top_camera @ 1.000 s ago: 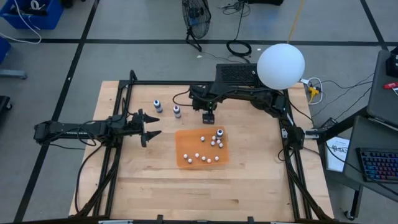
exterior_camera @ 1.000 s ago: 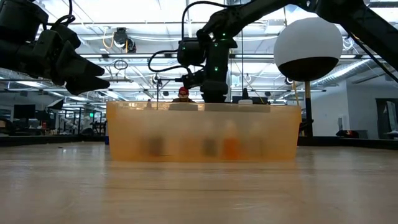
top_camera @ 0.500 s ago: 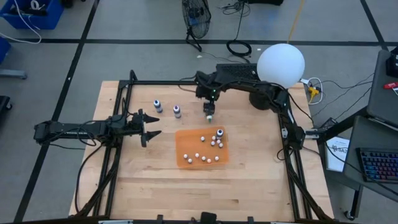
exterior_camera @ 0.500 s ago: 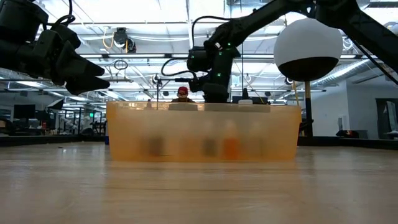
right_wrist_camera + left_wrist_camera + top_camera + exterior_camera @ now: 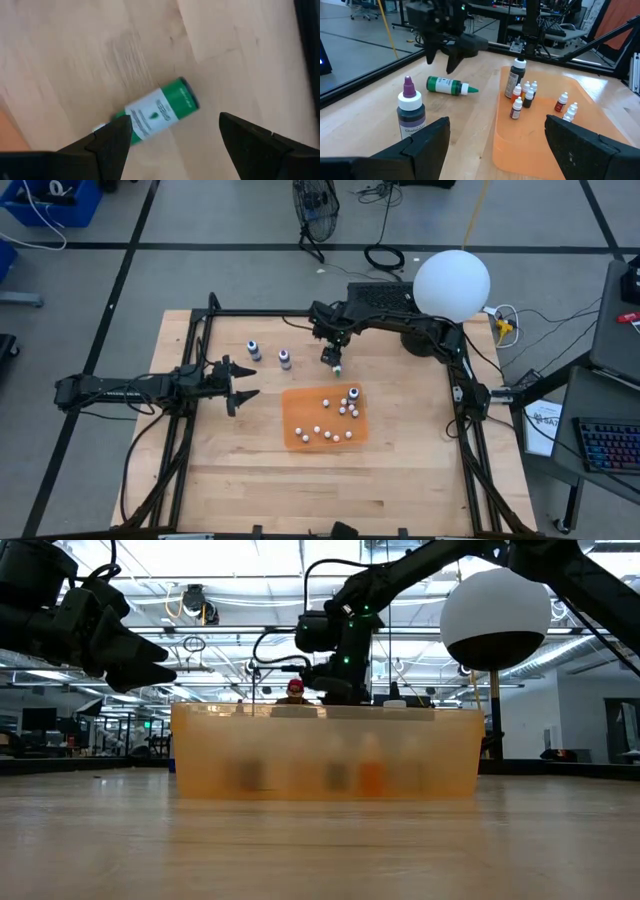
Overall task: Pick & Place food coloring
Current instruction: Put the big green food coloring bottle into the orange bin
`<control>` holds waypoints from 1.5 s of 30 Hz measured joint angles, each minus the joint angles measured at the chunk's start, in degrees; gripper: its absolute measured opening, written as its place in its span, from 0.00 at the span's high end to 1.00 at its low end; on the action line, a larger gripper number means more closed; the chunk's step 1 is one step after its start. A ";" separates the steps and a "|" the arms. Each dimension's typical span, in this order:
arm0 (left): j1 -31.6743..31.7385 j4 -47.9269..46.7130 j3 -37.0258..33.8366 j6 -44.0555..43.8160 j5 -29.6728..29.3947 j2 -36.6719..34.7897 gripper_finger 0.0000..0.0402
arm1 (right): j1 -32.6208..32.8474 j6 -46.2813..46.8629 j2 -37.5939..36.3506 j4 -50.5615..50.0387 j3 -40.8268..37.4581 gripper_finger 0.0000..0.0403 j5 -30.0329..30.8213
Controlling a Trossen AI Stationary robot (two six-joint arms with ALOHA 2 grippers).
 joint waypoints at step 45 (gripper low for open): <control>-0.01 0.01 -0.01 0.00 0.00 -0.02 0.19 | 1.95 -2.25 -0.46 4.90 -13.44 0.92 3.50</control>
